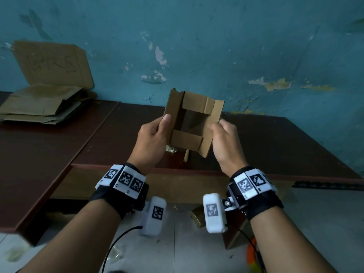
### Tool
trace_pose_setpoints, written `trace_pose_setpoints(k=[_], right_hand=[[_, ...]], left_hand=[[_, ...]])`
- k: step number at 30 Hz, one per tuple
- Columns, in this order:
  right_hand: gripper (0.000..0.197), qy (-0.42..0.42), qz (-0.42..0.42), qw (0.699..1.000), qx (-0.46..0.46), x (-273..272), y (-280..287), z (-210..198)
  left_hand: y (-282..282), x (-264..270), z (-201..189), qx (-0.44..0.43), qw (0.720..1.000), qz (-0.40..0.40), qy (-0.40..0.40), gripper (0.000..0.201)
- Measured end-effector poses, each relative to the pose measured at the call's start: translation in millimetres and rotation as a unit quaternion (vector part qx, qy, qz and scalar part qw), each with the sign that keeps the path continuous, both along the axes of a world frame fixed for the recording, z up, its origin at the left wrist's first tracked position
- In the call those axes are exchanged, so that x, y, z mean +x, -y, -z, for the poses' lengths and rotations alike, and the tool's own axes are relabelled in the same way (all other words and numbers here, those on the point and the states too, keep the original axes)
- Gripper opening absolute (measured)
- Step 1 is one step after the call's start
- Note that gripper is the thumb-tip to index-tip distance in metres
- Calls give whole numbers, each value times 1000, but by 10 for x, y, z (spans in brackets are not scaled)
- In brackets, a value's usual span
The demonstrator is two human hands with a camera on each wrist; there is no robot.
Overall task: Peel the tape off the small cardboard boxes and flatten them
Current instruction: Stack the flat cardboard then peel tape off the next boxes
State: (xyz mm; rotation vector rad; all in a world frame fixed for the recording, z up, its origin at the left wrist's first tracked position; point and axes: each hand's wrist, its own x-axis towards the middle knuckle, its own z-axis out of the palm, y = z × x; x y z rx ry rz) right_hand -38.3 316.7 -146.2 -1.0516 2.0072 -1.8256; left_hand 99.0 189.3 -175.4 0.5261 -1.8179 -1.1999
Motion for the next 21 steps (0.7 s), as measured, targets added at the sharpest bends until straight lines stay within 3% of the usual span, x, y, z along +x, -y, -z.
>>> trace_pose_setpoints(k=[3, 7, 11, 13, 16, 21], right_hand=[[60, 4, -28, 999, -33, -3, 9, 14], [48, 5, -43, 999, -26, 33, 10, 46], [40, -20, -45, 999, -7, 80, 61, 37], [32, -50, -34, 998, -5, 107, 85, 33], [26, -78, 6, 997, -11, 91, 87, 38], [74, -90, 81, 992, -18, -2, 39, 29]], left_hand=[[-16, 15, -35, 15, 999, 16, -37, 45], [2, 31, -44, 25, 998, -3, -57, 50], [-1, 25, -1, 7, 998, -58, -26, 19], [-28, 5, 11, -1, 997, -81, -16, 26], [-30, 10, 9, 10, 999, -40, -33, 43], [-51, 42, -48, 5, 997, 72, -14, 77]])
